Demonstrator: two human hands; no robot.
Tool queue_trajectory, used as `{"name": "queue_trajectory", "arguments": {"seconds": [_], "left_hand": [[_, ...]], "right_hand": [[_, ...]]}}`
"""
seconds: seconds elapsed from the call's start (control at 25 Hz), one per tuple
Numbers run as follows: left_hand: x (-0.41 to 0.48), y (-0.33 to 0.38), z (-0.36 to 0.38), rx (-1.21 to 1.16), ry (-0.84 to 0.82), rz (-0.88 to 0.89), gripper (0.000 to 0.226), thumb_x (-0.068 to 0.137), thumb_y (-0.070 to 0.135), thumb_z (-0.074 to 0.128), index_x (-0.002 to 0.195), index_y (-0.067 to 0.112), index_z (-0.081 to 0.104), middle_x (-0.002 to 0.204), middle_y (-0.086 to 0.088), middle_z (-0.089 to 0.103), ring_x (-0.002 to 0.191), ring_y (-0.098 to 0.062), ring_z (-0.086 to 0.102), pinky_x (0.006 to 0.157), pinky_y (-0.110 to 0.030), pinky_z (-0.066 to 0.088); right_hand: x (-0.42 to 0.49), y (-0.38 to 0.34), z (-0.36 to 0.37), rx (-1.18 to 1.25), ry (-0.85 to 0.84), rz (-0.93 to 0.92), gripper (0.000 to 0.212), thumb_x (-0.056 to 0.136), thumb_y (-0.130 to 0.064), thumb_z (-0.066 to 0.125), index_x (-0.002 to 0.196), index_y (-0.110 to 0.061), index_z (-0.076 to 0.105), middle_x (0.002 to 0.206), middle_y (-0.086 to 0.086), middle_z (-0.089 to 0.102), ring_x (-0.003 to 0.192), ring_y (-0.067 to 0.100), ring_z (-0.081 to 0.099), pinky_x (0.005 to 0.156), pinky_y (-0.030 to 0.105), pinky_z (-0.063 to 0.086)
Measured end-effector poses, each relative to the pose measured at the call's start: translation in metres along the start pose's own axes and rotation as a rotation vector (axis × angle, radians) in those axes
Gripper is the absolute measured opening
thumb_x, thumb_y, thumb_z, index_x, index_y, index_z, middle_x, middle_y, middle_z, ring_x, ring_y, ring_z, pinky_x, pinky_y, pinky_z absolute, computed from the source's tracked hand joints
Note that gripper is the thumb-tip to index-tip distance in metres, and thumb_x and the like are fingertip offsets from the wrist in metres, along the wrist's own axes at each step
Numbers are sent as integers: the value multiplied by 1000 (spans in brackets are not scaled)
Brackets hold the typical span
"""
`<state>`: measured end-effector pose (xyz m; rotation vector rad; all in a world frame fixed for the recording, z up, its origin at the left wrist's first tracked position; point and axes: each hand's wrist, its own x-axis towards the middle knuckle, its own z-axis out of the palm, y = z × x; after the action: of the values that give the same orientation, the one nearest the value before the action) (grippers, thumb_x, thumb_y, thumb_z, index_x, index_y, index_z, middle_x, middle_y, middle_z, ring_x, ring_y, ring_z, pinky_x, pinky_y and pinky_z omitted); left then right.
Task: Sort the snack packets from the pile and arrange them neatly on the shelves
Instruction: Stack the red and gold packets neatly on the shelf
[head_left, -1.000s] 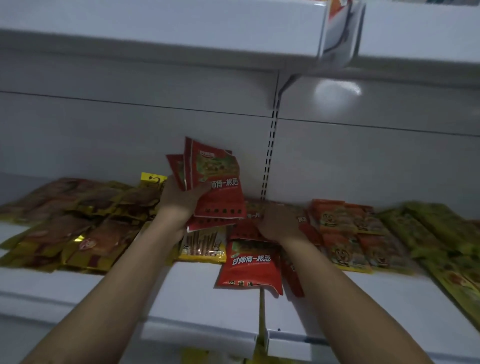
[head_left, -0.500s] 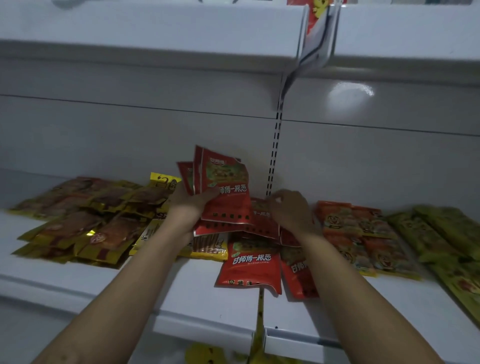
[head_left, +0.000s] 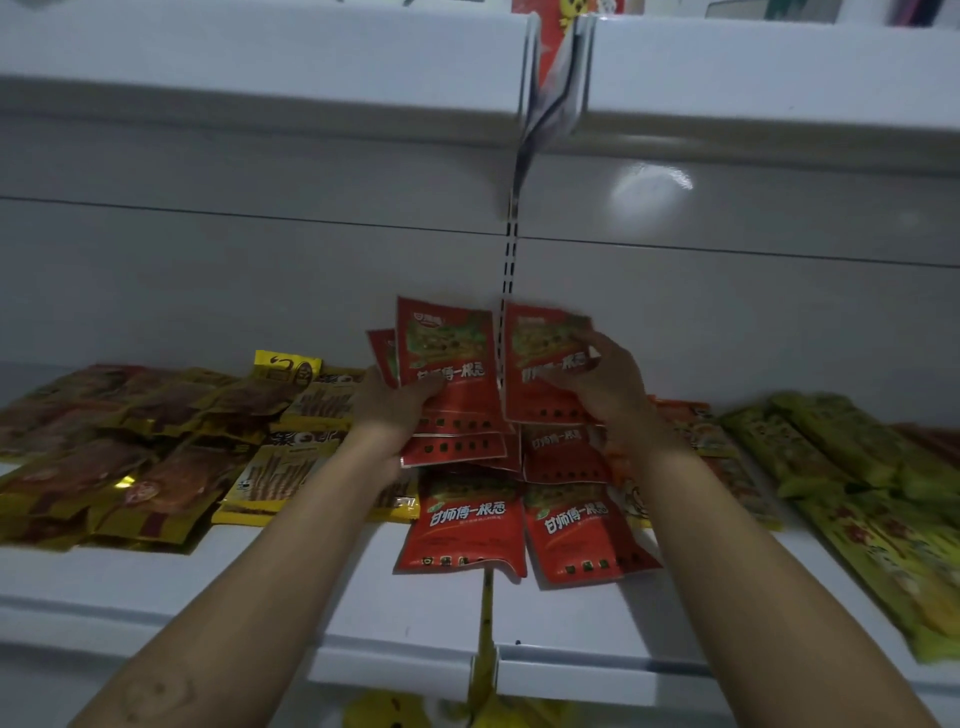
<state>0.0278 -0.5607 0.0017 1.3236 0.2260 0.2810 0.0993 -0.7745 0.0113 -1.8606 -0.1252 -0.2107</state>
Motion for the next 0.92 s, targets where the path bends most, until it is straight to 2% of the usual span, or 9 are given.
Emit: {"name": "queue_trajectory", "arguments": {"seconds": [0.12, 0.24, 0.36, 0.44, 0.56, 0.6, 0.68, 0.84, 0.92], "left_hand": [[-4, -2, -8, 21, 33, 0, 28, 84, 13, 76, 110, 14, 64, 97, -9, 75, 78, -29, 74, 72, -48, 60], [-11, -6, -11, 56, 37, 5, 38, 79, 14, 80, 114, 11, 63, 98, -10, 75, 78, -29, 75, 71, -46, 61], [-22, -11, -12, 72, 35, 14, 43, 75, 14, 83, 114, 11, 64, 98, -9, 75, 80, -29, 75, 72, -44, 61], [-30, -12, -10, 88, 29, 28, 43, 73, 14, 84, 112, 11, 65, 98, -8, 76, 81, -27, 75, 69, -39, 60], [-44, -11, -1, 76, 3, 38, 40, 74, 15, 84, 110, 11, 66, 95, -7, 76, 80, -26, 75, 64, -34, 59], [-49, -10, 4, 73, -2, 29, 36, 75, 19, 83, 107, 13, 67, 94, -7, 76, 80, -27, 75, 66, -35, 59], [-60, -5, 11, 72, -33, -40, 28, 79, 29, 80, 100, 14, 68, 92, -10, 76, 81, -30, 74, 73, -40, 59], [-71, 4, 4, 191, -130, -82, 16, 87, 19, 73, 98, 10, 68, 92, -19, 74, 79, -36, 72, 80, -49, 58], [-74, 1, -1, 396, -134, -42, 8, 86, 13, 73, 91, 11, 67, 87, -18, 75, 74, -34, 72, 75, -45, 58]], "right_hand": [[9, 26, -6, -297, -73, 21, 65, 73, -16, 84, 132, -18, 57, 127, 7, 60, 112, 27, 61, 96, 38, 51], [12, 37, 2, -808, -198, -13, 53, 81, -30, 76, 130, -17, 60, 127, 8, 61, 114, 27, 58, 93, 32, 46], [3, 39, 10, -1089, -122, -50, 46, 90, -44, 60, 129, -19, 59, 127, 13, 59, 119, 32, 51, 99, 36, 40], [-13, 22, 5, -777, -45, -129, 43, 96, -42, 52, 133, -21, 57, 128, 9, 58, 120, 30, 52, 98, 35, 40], [-57, -21, 4, -144, -278, -58, 56, 91, -51, 59, 142, -33, 46, 122, -9, 58, 107, 11, 58, 93, 28, 45], [-70, -27, 6, -90, -344, -52, 61, 87, -48, 67, 142, -34, 45, 118, -14, 59, 103, 9, 60, 90, 27, 49], [-82, -21, 8, -46, -312, -62, 62, 79, -27, 80, 135, -29, 53, 104, -20, 61, 94, 7, 65, 82, 24, 55], [-93, -6, -20, 239, -95, 62, 42, 73, 0, 80, 108, -20, 69, 104, 2, 71, 83, 20, 73, 70, 33, 60], [-102, 6, -39, 264, -21, 78, 33, 77, 3, 75, 104, -16, 71, 98, 5, 72, 74, 16, 73, 60, 26, 57]]}}
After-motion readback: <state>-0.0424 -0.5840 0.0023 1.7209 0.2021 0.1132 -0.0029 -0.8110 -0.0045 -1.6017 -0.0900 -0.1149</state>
